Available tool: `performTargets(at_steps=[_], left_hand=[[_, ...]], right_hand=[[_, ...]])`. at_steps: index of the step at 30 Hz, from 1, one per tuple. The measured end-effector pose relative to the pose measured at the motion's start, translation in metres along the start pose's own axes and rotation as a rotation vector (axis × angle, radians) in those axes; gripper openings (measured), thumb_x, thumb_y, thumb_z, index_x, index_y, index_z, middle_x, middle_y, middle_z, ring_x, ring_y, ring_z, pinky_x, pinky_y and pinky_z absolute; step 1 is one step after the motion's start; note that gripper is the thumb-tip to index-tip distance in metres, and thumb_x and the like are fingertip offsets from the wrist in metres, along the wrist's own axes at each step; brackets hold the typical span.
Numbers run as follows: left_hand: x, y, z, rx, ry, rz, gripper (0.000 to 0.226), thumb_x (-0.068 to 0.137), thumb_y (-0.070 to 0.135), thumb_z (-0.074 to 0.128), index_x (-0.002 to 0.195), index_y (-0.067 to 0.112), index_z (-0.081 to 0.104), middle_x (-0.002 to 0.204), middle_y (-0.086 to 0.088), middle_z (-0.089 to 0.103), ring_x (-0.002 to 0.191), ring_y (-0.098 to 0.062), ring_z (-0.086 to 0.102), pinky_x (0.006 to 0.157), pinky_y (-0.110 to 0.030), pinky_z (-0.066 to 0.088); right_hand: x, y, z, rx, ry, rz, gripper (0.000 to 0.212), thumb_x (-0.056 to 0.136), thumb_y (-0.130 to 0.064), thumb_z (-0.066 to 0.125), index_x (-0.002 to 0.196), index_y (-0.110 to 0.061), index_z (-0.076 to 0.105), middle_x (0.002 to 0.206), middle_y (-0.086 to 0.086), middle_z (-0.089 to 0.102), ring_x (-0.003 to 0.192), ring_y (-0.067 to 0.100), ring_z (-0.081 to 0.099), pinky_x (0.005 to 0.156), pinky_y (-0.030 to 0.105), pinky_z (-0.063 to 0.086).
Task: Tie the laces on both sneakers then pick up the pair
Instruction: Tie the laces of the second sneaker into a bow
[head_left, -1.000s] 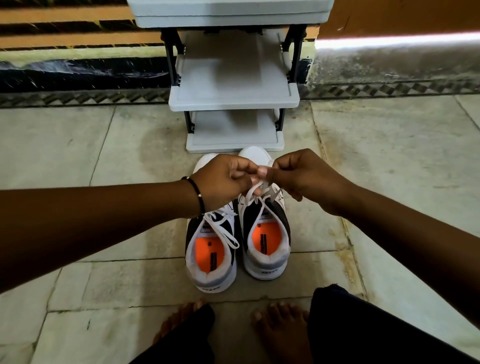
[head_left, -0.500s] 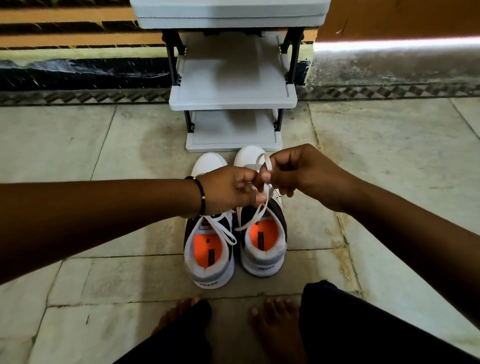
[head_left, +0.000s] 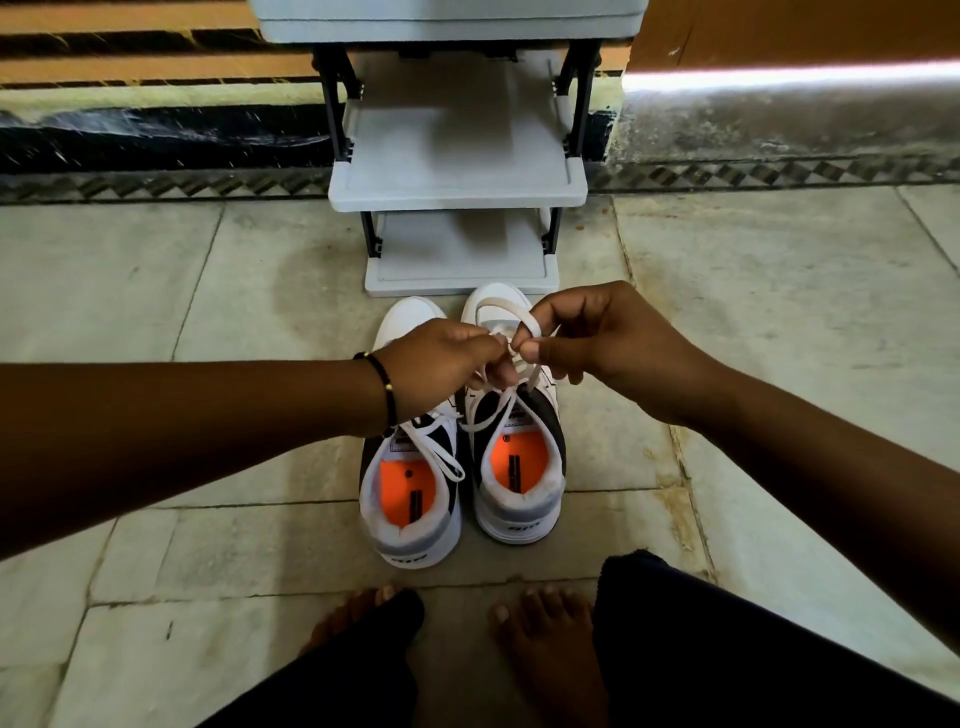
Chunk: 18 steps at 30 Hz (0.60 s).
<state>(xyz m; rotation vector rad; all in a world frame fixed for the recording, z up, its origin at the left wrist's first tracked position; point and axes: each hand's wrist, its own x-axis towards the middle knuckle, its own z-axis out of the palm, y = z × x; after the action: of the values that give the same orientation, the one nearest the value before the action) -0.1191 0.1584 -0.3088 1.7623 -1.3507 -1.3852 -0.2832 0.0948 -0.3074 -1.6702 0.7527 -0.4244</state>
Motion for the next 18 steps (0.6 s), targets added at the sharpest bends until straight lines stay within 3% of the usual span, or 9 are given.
performTargets(at_steps=[2,3,5,6,8,9,11,14,18], left_hand=[[-0.005,0.003,0.002,-0.254,-0.021,-0.094,0.028,0.095,0.02,0.037,0.079,0.02,0.06,0.079,0.0,0.064,0.062,-0.003,0.064,0.066,-0.014,0.05],[-0.008,0.003,0.003,-0.353,-0.026,-0.152,0.025,0.095,0.024,0.038,0.082,0.022,0.059,0.083,0.0,0.064,0.064,-0.003,0.064,0.077,-0.018,0.051],[-0.01,0.002,0.003,-0.454,0.008,-0.244,0.022,0.092,0.035,0.041,0.082,0.025,0.058,0.086,0.004,0.066,0.077,-0.008,0.062,0.107,-0.041,0.031],[-0.01,0.001,0.003,-0.501,0.046,-0.262,0.023,0.091,0.038,0.043,0.078,0.025,0.058,0.083,0.007,0.067,0.081,-0.009,0.061,0.111,-0.047,0.021],[-0.01,0.0,0.0,-0.609,0.128,-0.266,0.027,0.09,0.038,0.045,0.069,0.024,0.056,0.072,0.012,0.069,0.083,-0.007,0.061,0.106,-0.042,0.026],[-0.01,0.001,-0.002,-0.67,0.156,-0.261,0.029,0.091,0.037,0.044,0.067,0.024,0.054,0.067,0.014,0.07,0.084,-0.005,0.062,0.091,-0.035,0.034],[-0.011,-0.001,-0.007,-0.794,0.176,-0.254,0.03,0.093,0.036,0.041,0.066,0.026,0.05,0.067,0.014,0.074,0.083,-0.002,0.065,0.067,-0.028,0.032],[-0.014,-0.004,-0.015,-0.953,0.126,-0.259,0.028,0.093,0.037,0.041,0.069,0.028,0.05,0.08,0.012,0.075,0.086,-0.005,0.066,0.072,-0.029,0.036],[-0.016,-0.003,-0.013,-0.99,0.039,-0.227,0.016,0.09,0.038,0.046,0.082,0.029,0.056,0.099,0.007,0.071,0.096,-0.014,0.065,0.085,-0.035,0.044]], right_hand=[[-0.003,0.001,0.002,0.012,0.003,0.005,0.008,0.081,-0.008,0.066,0.082,-0.001,0.069,0.067,0.01,0.062,0.056,0.015,0.051,0.05,0.02,0.041],[-0.004,0.001,0.004,0.019,0.007,0.006,0.008,0.081,-0.008,0.066,0.081,0.0,0.069,0.064,0.005,0.063,0.055,0.014,0.051,0.049,0.019,0.041],[-0.005,0.001,0.007,0.044,0.032,0.016,0.014,0.083,-0.008,0.064,0.078,0.004,0.067,0.059,0.001,0.061,0.051,0.007,0.051,0.049,0.014,0.04],[-0.005,0.002,0.009,0.058,0.055,0.025,0.016,0.084,-0.008,0.063,0.077,0.006,0.066,0.058,0.001,0.06,0.05,0.005,0.05,0.049,0.012,0.04],[-0.004,0.001,0.011,0.087,0.12,0.05,0.018,0.085,-0.011,0.062,0.074,0.003,0.065,0.058,-0.001,0.059,0.05,0.006,0.05,0.05,0.014,0.04],[-0.004,0.002,0.011,0.121,0.158,0.069,0.018,0.086,-0.013,0.061,0.075,0.001,0.065,0.062,0.0,0.06,0.053,0.009,0.051,0.052,0.017,0.04],[-0.003,0.003,0.007,0.213,0.223,0.109,0.02,0.087,-0.013,0.058,0.083,0.006,0.064,0.072,0.005,0.063,0.057,0.013,0.052,0.056,0.023,0.04],[-0.004,0.005,0.002,0.228,0.224,0.109,0.019,0.088,-0.01,0.057,0.084,0.007,0.064,0.072,0.008,0.064,0.06,0.015,0.055,0.057,0.022,0.046],[-0.006,0.008,0.007,0.238,0.161,0.102,0.014,0.086,-0.007,0.058,0.082,0.004,0.066,0.074,0.012,0.064,0.062,0.016,0.059,0.058,0.021,0.05]])
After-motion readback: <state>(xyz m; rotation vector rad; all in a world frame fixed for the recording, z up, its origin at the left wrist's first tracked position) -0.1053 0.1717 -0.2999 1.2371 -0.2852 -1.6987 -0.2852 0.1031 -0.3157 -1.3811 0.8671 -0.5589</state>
